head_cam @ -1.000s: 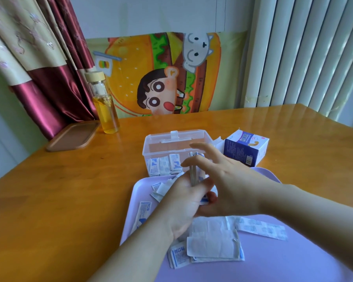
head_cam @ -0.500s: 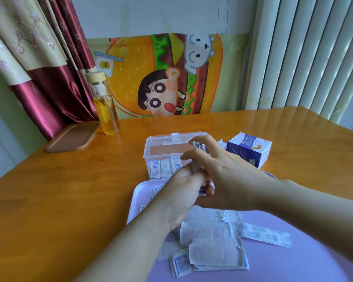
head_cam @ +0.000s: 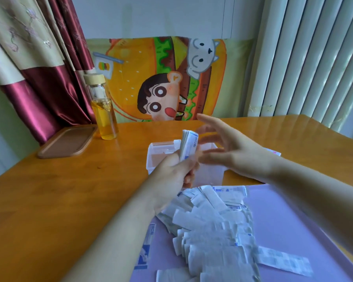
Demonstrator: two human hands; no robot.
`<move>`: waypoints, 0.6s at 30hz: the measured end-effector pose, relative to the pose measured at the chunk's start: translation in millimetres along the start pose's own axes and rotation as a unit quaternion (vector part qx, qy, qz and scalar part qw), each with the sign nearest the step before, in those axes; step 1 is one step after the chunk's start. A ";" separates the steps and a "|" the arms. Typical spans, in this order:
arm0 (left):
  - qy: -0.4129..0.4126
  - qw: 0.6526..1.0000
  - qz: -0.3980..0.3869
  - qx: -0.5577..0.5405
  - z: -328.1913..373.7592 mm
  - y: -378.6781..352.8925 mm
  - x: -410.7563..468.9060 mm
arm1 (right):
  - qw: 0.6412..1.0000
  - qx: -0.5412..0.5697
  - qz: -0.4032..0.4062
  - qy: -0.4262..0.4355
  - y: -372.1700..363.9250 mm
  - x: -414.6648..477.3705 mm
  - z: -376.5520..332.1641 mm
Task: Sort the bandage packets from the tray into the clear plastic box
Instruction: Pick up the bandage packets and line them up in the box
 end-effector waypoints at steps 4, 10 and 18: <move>-0.043 0.997 -0.008 0.066 2.8 18.5 19.2 | 0.986 0.093 0.008 -0.138 -6.1 21.0 33.3; -0.040 0.990 -0.037 0.133 -6.4 33.1 33.6 | 0.959 0.229 -0.118 -0.119 -43.8 34.4 24.4; -0.088 0.972 0.013 0.219 2.0 57.0 41.4 | 0.956 0.267 -0.082 -0.090 -58.0 59.1 18.2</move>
Point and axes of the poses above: each hand's wrist, its own x-axis towards the middle knuckle, its own y-axis out of the back of the hand, z = x × y, the point moved 8 cm from there along x, towards the middle knuckle, and after that the axes turned 5 degrees about -y, right-handed, at the moved point
